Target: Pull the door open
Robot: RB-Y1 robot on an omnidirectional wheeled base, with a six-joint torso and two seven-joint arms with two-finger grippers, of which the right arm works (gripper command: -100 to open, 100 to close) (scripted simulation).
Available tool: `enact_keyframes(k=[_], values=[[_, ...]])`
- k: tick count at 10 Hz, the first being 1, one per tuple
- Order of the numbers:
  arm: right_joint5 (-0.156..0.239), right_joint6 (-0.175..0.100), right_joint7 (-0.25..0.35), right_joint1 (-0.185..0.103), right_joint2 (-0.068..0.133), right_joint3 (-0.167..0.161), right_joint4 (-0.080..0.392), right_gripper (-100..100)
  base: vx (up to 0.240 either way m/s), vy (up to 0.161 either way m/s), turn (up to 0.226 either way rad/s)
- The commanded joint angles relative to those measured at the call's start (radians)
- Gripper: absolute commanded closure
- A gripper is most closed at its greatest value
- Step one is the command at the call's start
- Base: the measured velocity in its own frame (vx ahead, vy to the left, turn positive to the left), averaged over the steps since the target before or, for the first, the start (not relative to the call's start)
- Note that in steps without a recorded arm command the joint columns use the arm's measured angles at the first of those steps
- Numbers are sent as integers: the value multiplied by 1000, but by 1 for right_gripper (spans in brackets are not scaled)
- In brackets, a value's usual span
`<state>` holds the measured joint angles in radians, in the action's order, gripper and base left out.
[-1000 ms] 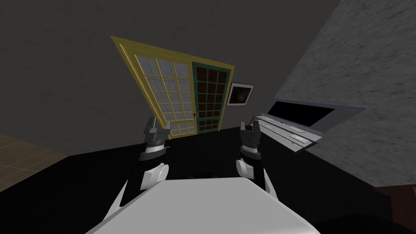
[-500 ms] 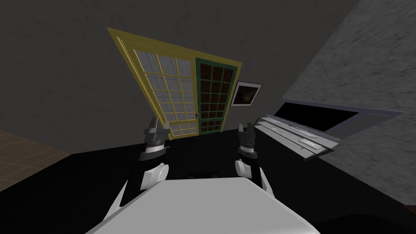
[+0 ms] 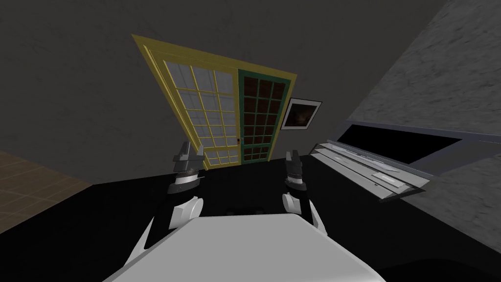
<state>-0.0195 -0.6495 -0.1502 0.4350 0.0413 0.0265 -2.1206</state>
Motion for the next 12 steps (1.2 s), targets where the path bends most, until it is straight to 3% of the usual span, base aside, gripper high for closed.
enact_keyframes(k=[1,12], values=[[3,-8,-37,-1,3,-4,29,-100,94,40,61],[39,-39,-301,-33,39,-6,250,-100,104,48,62]])
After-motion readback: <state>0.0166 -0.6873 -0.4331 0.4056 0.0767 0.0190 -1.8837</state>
